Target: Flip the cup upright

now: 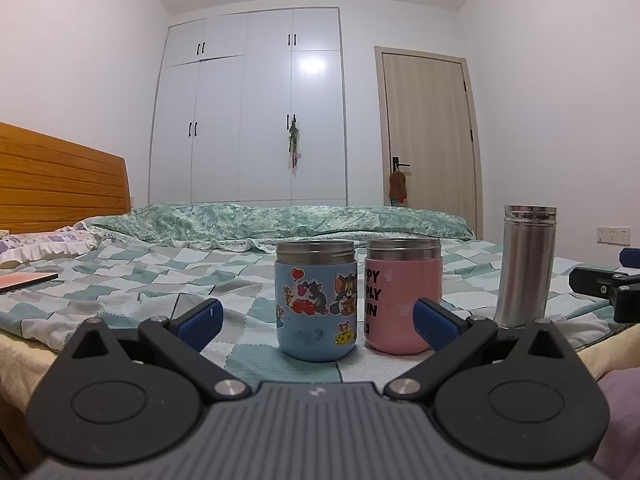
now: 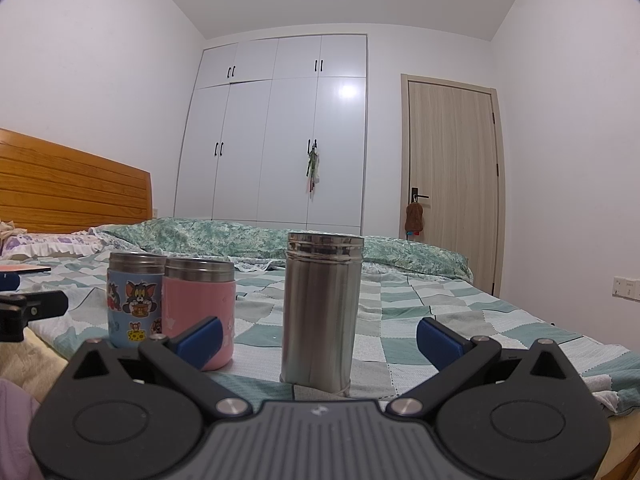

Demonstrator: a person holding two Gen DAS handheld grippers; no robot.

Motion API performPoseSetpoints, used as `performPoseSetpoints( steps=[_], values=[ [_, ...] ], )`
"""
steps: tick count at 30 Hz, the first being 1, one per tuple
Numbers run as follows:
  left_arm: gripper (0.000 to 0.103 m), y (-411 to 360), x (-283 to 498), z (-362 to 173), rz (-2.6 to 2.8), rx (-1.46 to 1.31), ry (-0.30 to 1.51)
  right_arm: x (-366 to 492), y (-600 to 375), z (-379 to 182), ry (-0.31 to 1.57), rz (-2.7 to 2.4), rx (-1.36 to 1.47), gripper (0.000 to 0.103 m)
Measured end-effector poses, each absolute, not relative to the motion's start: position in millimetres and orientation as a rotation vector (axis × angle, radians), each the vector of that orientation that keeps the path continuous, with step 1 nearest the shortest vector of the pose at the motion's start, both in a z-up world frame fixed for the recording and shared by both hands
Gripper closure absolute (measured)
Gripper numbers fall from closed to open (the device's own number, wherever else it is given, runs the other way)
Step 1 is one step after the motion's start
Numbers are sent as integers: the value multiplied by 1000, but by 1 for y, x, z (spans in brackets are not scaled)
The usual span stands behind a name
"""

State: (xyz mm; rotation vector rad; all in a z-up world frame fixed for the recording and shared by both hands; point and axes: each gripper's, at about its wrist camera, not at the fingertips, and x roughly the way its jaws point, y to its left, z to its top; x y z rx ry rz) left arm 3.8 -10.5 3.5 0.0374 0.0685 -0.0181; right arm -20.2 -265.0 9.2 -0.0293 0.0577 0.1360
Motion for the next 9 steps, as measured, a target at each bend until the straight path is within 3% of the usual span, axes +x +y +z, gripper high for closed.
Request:
performPoseSetpoints(
  steps=[9],
  values=[
    [0, -8, 4, 2, -17, 29, 60, -20, -265, 9, 58, 136, -29, 0]
  ],
)
